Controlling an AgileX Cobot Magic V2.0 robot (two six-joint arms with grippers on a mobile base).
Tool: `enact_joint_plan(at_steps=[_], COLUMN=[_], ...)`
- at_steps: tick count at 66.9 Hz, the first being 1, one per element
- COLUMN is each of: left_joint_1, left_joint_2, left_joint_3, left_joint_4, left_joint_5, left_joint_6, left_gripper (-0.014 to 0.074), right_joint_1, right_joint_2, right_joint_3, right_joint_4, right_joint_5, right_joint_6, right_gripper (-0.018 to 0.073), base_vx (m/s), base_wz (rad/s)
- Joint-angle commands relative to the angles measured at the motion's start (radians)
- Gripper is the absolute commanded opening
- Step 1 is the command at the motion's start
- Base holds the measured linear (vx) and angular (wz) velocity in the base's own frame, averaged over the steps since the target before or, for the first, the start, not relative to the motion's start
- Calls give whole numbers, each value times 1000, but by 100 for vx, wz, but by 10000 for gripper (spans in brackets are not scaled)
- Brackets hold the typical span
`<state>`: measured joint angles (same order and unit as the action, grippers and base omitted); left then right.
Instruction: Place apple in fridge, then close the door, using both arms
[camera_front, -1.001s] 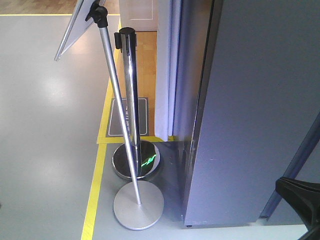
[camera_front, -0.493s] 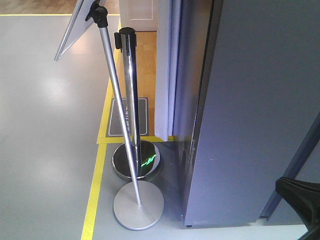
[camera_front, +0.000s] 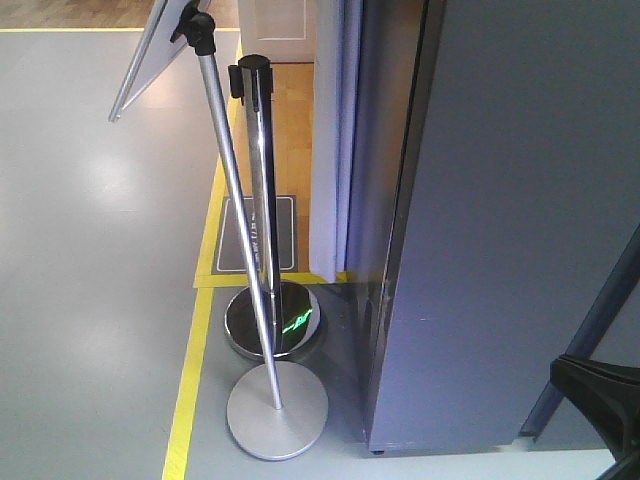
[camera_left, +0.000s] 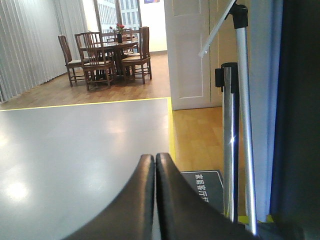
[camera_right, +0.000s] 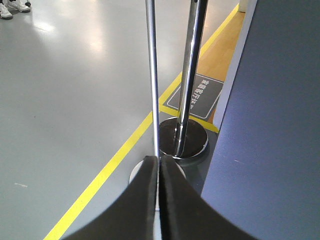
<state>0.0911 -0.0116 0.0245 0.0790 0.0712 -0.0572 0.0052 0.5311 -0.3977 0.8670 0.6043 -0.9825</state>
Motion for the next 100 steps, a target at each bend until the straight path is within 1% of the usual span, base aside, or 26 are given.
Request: enact_joint_plan(at_steps=[1,10,21,90,96,100], left_joint_1=[2,-3,-33,-33,-33,-33], left_joint_2=[-17,-17,-17,-16,-16,-16], left_joint_3=[29,29,29,28,28,28], left_joint_4=[0,-1,-7,-7,-7,-7], left_joint_5=[-71,-71,-71,-71,-71,-71], left_joint_6=[-10,-10,-11,-10,-10,-10], left_gripper=[-6,-6,-6,-5,-5,-5], right_joint_1=[-4,-4,-4,-4,-4,-4], right_joint_2=[2,2,2,2,2,-6], right_joint_3=[-26,-26,-26,-26,-9,20], right_joint_4=[32,32,32,32,30,25], right_joint_5=[-32,-32,-32,-31,-54,-98], right_joint_6=[-8,-8,-8,-8,-8,-7], right_gripper=[-2,-2,-2,-2,-2,-2], base_vx=[0,0,0,0,0,0], base_wz=[0,0,0,0,0,0])
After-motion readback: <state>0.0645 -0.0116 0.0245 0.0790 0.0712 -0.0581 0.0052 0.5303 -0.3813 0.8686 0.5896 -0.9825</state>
